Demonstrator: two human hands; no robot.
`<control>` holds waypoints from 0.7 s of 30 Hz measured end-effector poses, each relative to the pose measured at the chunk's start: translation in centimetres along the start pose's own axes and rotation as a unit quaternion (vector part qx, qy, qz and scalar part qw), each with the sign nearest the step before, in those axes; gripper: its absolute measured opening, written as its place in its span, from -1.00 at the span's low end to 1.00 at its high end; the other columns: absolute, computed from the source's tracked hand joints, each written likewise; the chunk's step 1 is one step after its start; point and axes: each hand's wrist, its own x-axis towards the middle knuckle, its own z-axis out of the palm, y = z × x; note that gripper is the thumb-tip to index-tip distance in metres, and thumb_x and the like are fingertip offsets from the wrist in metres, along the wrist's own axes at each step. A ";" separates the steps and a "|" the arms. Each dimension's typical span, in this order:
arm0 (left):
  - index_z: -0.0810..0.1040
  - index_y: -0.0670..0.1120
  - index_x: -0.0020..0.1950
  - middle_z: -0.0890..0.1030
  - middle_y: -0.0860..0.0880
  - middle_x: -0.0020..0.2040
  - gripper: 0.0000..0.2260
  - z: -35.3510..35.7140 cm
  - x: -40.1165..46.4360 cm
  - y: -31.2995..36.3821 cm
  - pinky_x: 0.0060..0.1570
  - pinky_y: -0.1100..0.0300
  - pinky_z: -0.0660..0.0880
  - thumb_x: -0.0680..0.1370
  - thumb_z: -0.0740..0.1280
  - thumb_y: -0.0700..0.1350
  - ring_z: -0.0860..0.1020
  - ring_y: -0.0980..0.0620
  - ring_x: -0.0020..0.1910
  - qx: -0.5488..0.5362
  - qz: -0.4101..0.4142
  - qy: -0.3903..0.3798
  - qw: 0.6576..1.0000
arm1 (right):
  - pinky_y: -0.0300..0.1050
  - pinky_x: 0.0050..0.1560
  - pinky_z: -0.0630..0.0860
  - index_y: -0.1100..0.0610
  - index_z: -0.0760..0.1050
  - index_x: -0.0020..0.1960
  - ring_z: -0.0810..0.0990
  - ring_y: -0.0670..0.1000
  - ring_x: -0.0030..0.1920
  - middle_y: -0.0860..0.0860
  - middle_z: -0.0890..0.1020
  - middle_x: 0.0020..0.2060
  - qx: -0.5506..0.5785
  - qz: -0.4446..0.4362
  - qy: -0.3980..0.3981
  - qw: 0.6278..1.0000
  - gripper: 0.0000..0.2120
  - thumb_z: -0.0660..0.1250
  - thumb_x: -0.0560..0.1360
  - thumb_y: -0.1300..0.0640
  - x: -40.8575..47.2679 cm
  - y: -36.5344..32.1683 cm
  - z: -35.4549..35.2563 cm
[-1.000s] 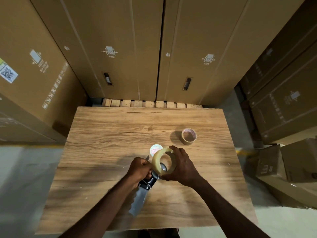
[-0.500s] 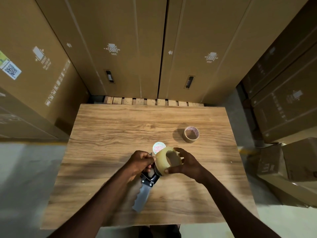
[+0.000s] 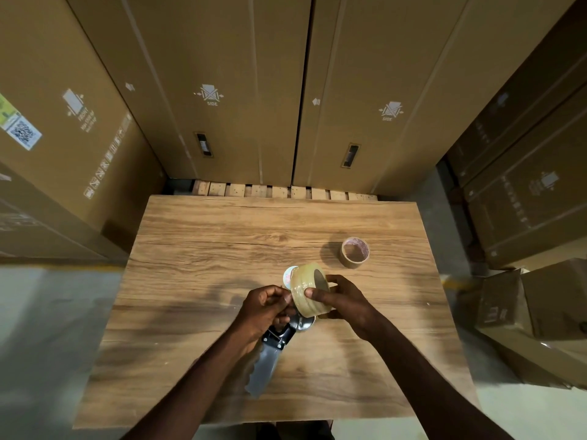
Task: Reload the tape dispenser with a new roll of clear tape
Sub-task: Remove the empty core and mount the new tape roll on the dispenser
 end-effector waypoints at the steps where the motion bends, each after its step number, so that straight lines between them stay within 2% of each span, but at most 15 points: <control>1: 0.63 -0.27 0.09 0.73 -0.26 -0.02 -0.84 0.2 -0.1 0.0 -0.02 0.00 0.66 0.60 0.38 -0.19 0.73 -0.14 -0.05 -0.007 0.000 0.002 1.000 | -0.08 -0.06 0.72 0.07 0.50 0.37 0.76 0.09 0.09 0.14 0.69 0.15 0.007 -0.001 0.001 1.000 -0.33 0.70 0.36 -0.03 0.0 0.0 0.1; 5: 0.61 -0.31 0.10 0.73 -0.29 -0.04 -0.84 0.8 -0.8 -0.1 -0.15 0.09 0.70 0.62 0.35 -0.22 0.74 -0.18 -0.06 -0.054 -0.014 0.014 0.998 | -0.11 -0.09 0.71 0.07 0.47 0.37 0.73 0.10 0.14 0.15 0.65 0.19 0.019 -0.008 0.005 1.000 -0.31 0.71 0.35 0.03 0.2 0.0 0.1; 11: 0.63 -0.31 0.09 0.74 -0.28 -0.03 -0.84 1.5 -1.2 -0.5 -0.09 0.06 0.70 0.59 0.38 -0.23 0.74 -0.20 -0.03 -0.079 -0.035 0.018 0.996 | 0.10 0.13 0.74 0.01 0.42 0.43 0.68 0.07 0.19 0.08 0.61 0.22 -0.014 -0.031 0.038 0.999 0.01 0.77 0.09 -0.13 0.4 0.5 -0.1; 18: 0.65 -0.34 0.03 0.74 -0.30 -0.12 -0.85 1.8 -1.1 -0.2 -0.28 0.18 0.65 0.53 0.45 -0.27 0.75 -0.17 -0.15 -0.059 -0.061 0.056 0.995 | 0.10 0.19 0.70 -0.04 0.41 0.40 0.66 0.01 0.19 0.02 0.60 0.21 -0.057 -0.049 0.064 0.995 -0.04 0.80 0.12 -0.11 0.3 0.8 0.4; 21: 0.66 -0.34 0.00 0.74 -0.30 -0.15 -0.87 1.7 -1.1 0.1 -0.34 0.22 0.63 0.52 0.46 -0.27 0.75 -0.13 -0.23 -0.037 -0.062 0.066 0.995 | 0.02 0.17 0.70 -0.01 0.38 0.44 0.64 -0.02 0.19 -0.01 0.61 0.21 -0.064 -0.051 0.069 0.994 0.00 0.80 0.14 -0.09 0.2 0.8 0.6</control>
